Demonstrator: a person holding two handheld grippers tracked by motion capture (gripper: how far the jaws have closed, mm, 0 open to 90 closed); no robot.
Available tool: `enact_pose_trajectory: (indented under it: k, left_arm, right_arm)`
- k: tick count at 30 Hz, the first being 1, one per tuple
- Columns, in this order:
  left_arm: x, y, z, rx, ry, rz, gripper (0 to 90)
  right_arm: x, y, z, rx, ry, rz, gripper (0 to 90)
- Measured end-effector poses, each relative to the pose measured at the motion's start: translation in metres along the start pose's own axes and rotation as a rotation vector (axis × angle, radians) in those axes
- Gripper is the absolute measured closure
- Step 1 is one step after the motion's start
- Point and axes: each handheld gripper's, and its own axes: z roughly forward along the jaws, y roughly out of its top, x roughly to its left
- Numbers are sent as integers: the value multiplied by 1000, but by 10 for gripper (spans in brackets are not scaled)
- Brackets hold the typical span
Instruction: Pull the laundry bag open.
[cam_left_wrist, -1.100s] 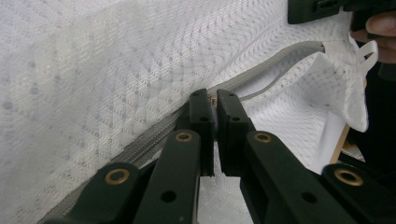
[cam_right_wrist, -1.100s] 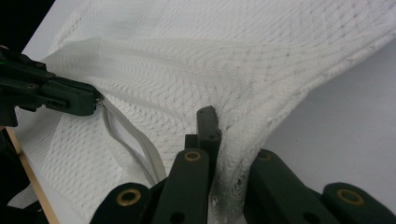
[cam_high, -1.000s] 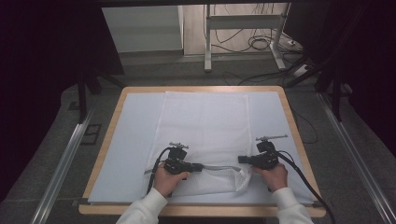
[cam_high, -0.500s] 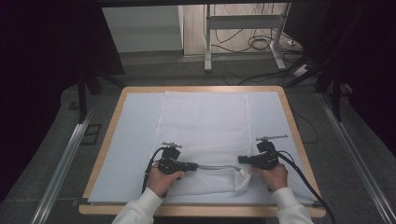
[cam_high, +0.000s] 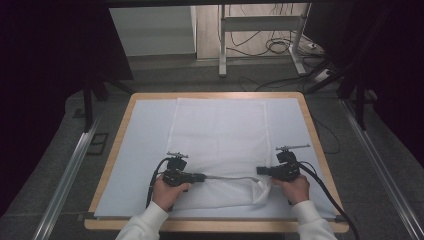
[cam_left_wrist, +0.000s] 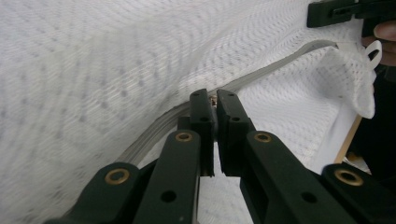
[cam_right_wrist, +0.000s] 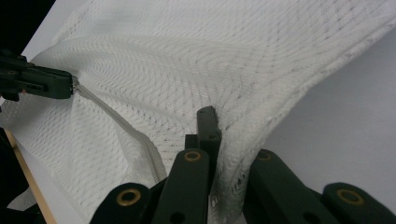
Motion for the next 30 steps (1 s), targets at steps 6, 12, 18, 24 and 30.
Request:
enact_pose_trajectory:
  k: [6,12,18,24,30]
  left_arm:
    - [3,-2,-5,-2,3,-2,866]
    - [5,-3,-8,-9,3,-7,866]
    - [6,-4,-12,-19,7,-13,866]
    - [8,-6,-16,-22,11,-14,866]
    - [10,-7,-20,-33,15,-18,866]
  right_arm:
    - [0,0,0,-3,-1,-1,881]
    - [0,0,1,1,-1,-1,881]
    - [-1,0,1,2,-1,0,881]
    - [-1,-1,1,5,-2,-5,881]
    - [-1,-1,2,8,-2,-4,881]
